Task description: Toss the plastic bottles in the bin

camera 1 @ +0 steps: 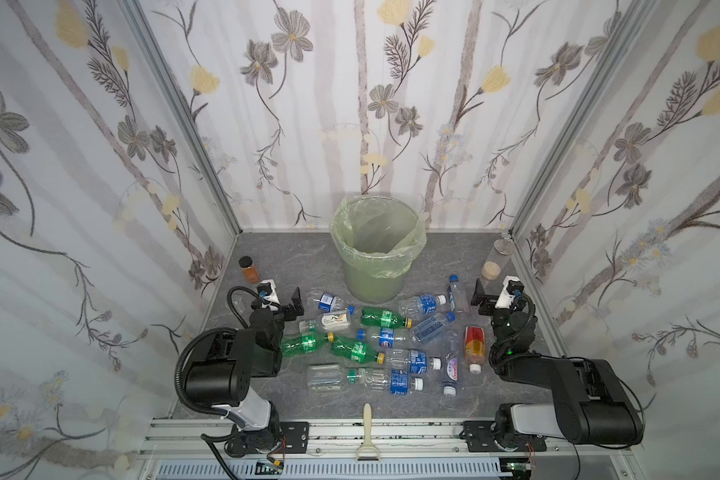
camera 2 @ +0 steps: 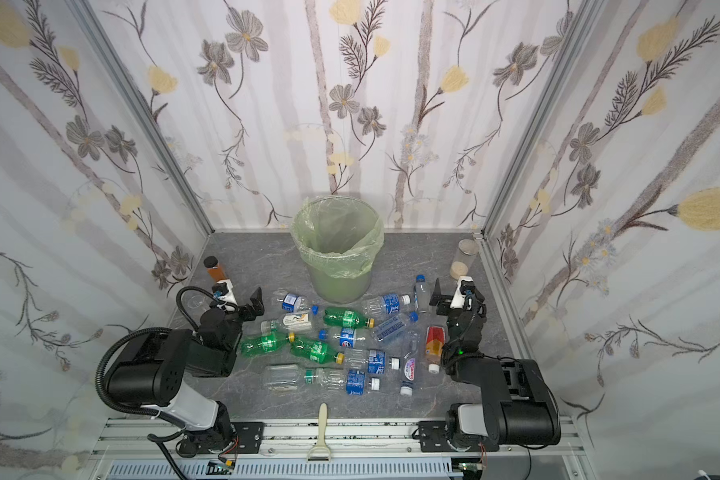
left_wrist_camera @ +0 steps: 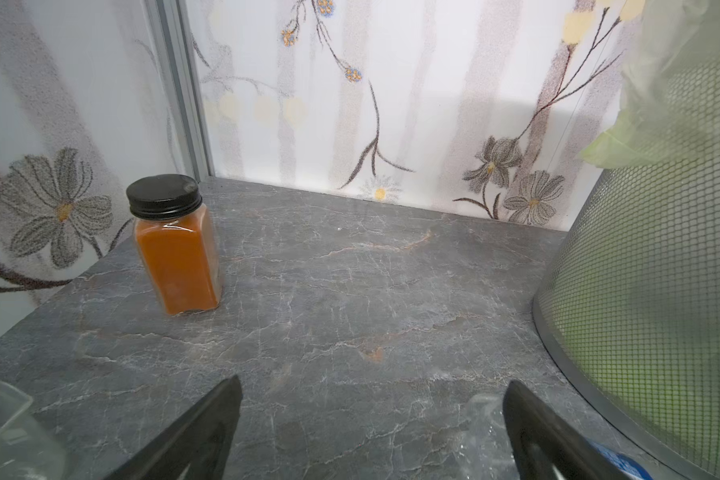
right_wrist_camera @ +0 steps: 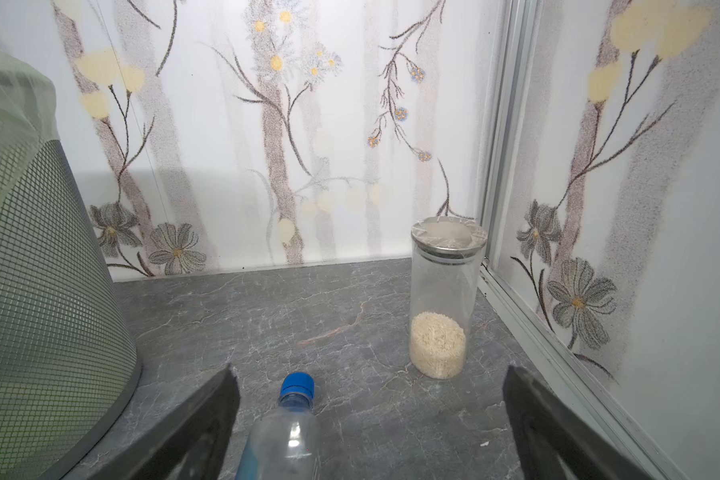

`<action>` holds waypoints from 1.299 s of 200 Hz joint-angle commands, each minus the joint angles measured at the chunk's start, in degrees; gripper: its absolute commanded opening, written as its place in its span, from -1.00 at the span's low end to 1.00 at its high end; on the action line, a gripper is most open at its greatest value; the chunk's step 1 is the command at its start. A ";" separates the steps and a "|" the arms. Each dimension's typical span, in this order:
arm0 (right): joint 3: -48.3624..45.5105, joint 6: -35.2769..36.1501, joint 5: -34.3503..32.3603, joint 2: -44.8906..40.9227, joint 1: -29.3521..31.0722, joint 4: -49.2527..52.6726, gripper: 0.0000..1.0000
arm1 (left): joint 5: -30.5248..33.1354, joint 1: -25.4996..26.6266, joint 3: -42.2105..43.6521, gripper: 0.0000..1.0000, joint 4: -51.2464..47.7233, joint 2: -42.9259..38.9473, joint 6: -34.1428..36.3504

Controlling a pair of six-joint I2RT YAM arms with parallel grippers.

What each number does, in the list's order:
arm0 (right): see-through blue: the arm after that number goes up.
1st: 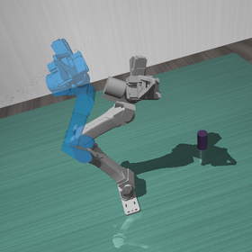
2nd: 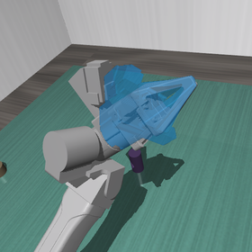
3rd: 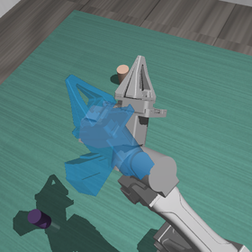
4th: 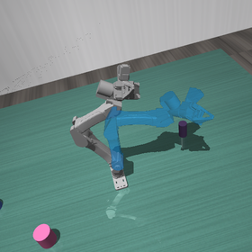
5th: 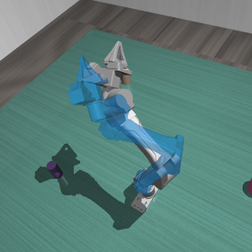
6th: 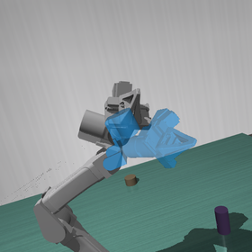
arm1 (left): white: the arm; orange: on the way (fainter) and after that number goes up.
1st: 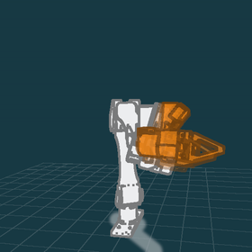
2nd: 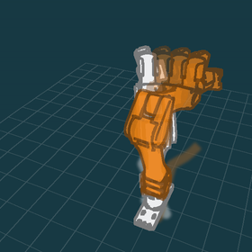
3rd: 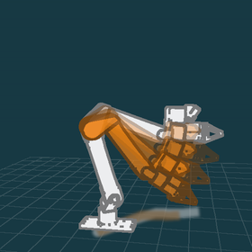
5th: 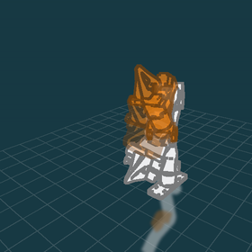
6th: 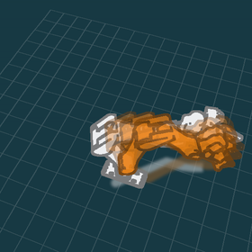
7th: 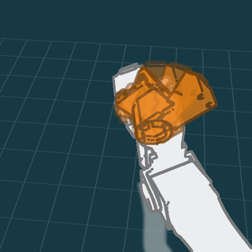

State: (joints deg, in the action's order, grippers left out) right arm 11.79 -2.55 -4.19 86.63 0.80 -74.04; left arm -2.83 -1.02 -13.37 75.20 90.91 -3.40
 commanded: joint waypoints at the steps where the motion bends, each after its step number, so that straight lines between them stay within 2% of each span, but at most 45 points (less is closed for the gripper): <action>1: 0.10 0.62 0.48 -0.06 0.08 -0.49 0.99 | -0.16 -0.06 -0.17 1.00 2.14 0.03 -0.38; 206: -0.10 -0.03 -0.38 -0.65 -0.09 -0.72 0.99 | 2.96 0.25 -0.08 1.00 1.97 -0.42 -1.07; 245: 1.30 -0.35 -3.12 -9.09 0.08 8.81 0.99 | 9.85 1.07 2.07 1.00 0.18 -7.54 -2.12; 260: 3.60 -1.18 -4.04 -13.41 0.42 16.58 0.99 | 12.96 2.07 1.55 1.00 -6.21 -13.59 -1.79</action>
State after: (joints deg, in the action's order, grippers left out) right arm 12.71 -2.98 -5.74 78.08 0.75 -67.70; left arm 3.90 -0.03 -11.55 74.41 84.09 -4.73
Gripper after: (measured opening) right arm 0.996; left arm 0.997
